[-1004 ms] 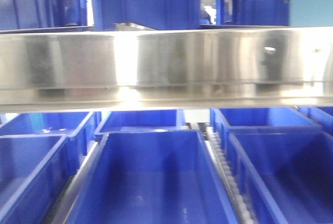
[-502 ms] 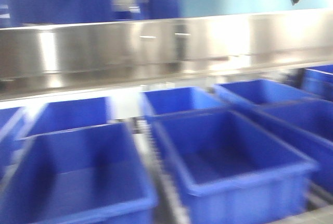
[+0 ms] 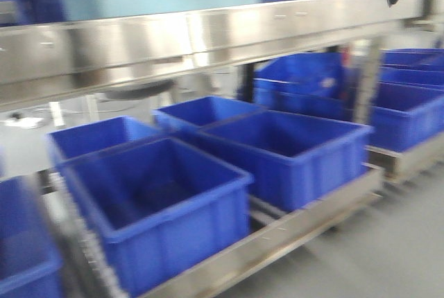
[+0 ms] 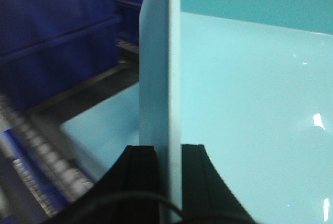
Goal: Move two blue bins to right shelf middle
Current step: 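Turn the base away from the shelf while holding the bin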
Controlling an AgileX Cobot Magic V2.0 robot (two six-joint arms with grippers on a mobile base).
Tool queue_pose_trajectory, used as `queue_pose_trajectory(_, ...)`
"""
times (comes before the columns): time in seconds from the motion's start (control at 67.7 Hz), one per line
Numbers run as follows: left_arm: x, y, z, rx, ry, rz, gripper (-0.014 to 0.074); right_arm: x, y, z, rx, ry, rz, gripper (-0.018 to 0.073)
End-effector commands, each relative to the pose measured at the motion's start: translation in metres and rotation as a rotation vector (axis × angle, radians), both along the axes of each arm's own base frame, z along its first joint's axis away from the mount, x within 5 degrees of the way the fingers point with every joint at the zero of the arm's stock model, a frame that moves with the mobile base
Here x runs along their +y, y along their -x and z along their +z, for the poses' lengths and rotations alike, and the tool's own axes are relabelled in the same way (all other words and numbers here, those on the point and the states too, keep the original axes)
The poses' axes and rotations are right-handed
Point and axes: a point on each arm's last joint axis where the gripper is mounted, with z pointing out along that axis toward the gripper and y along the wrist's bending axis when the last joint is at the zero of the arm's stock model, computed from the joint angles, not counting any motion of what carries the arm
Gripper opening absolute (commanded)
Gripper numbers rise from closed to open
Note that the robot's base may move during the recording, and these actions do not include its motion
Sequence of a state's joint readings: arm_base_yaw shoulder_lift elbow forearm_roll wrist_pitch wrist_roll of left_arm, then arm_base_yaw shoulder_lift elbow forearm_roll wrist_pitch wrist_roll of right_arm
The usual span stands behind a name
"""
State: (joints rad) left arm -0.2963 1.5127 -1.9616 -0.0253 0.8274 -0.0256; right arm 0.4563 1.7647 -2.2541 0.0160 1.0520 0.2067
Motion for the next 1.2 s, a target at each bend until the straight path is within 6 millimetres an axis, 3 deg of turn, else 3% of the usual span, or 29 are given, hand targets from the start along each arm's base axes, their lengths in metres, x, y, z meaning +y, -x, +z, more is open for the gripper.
queue_pose_trajectory(0.0,-0.0032,0.0068,0.0138,-0.069,0.086,-0.029,-0.0111,-0.0019,0.0019,0.0087,-0.058,-0.010,0.008,-0.0152)
queue_pose_trajectory(1.181,-0.0032,0.0068,0.0138,-0.069,0.086,-0.029,-0.0111,-0.0019,0.0019,0.0087,-0.058,-0.010,0.008,-0.0152)
